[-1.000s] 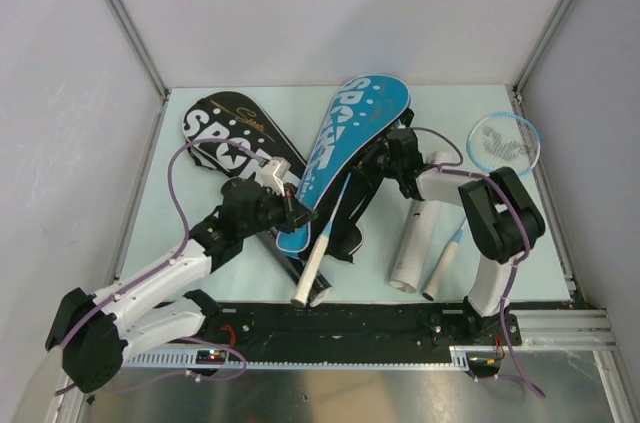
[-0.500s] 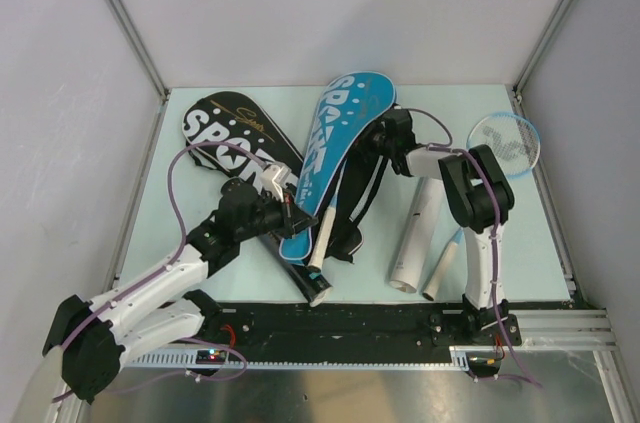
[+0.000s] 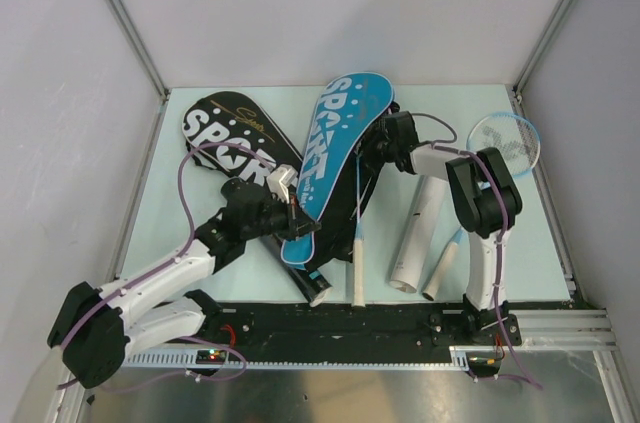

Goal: Pack up the badminton gear
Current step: Place the racket in the racket bag.

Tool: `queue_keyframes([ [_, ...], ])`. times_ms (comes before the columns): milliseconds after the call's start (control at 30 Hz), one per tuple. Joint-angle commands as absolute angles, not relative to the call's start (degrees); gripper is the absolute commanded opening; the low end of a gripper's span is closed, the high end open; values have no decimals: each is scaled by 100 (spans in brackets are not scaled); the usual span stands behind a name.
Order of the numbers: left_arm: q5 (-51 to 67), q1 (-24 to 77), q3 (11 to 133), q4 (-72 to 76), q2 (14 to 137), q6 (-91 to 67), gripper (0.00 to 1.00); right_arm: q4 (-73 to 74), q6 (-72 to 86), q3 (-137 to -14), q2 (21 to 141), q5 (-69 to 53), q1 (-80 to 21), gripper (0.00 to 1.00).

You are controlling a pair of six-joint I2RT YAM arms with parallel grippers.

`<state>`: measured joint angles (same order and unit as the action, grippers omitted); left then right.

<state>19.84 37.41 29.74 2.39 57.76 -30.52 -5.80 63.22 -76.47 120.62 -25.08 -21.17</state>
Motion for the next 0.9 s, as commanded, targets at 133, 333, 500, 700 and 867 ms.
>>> queue_keyframes([
  [133,1703,3751,3272,577,5737,-3133,0,366,5590,-6981,10893,-2472,-2268,56],
  [333,1632,3751,3225,616,5683,-3161,0,1422,4693,-6952,10562,-1953,-2483,62],
  [500,1617,3751,3202,658,5660,-3192,0,1985,4254,-6759,10328,-1771,-2596,59],
  [700,1621,3747,3207,695,5653,-3196,0,1978,4205,-6251,9993,-1815,-2685,60],
  [867,1621,3747,3169,711,5628,-3198,0,1514,4366,-5798,9867,-2018,-2668,51],
])
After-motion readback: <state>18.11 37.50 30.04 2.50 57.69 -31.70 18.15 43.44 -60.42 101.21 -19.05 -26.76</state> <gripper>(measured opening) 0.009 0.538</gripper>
